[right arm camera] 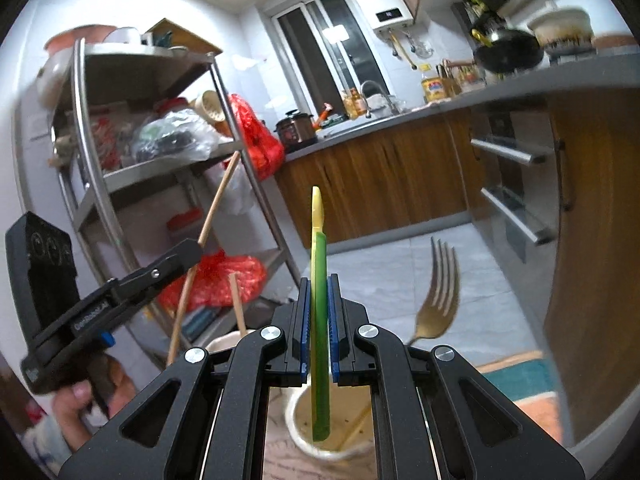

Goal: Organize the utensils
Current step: 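Lift the green utensil toward the short pot while the left tool carries the chopstick to the tall pot, then lower the green utensil into the short pot and open the right tool while the left releases the chopstick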

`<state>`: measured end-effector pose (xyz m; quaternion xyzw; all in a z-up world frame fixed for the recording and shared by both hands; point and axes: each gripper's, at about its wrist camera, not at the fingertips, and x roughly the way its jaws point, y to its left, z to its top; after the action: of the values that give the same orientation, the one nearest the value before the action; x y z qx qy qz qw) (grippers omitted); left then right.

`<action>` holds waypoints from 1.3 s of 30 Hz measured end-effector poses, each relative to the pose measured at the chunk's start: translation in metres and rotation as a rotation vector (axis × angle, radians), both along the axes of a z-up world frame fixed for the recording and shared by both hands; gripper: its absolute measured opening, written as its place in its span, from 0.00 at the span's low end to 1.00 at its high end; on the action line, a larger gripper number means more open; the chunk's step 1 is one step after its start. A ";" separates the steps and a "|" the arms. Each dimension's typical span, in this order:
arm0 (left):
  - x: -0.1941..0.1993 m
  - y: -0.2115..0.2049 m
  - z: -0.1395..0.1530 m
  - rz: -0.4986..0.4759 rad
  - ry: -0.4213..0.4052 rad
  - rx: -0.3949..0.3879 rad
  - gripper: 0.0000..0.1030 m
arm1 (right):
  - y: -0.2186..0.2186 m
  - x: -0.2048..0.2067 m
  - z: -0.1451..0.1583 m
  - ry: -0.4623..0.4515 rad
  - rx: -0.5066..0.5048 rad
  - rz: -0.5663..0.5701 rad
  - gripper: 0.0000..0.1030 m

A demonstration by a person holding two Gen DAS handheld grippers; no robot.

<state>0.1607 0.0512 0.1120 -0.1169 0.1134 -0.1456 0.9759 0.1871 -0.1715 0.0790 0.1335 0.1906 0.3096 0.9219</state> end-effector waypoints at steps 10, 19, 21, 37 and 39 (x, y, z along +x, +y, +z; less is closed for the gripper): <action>0.010 -0.008 -0.016 0.056 -0.038 0.049 0.06 | 0.017 0.016 -0.024 0.000 0.000 -0.005 0.09; -0.011 -0.014 -0.026 0.026 -0.038 0.147 0.06 | 0.032 0.002 -0.035 -0.055 -0.137 -0.009 0.09; -0.015 -0.012 -0.028 0.023 -0.031 0.152 0.06 | 0.031 -0.003 -0.036 -0.053 -0.153 -0.007 0.09; -0.040 -0.009 -0.047 0.059 0.095 0.207 0.06 | 0.027 -0.017 -0.043 -0.014 -0.229 -0.034 0.09; -0.040 -0.010 -0.047 0.060 0.100 0.216 0.06 | 0.027 -0.017 -0.046 -0.005 -0.239 -0.037 0.09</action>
<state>0.1210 0.0415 0.0646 -0.0215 0.1733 -0.0973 0.9798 0.1703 -0.1445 0.0334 0.0252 0.2216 0.2678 0.9373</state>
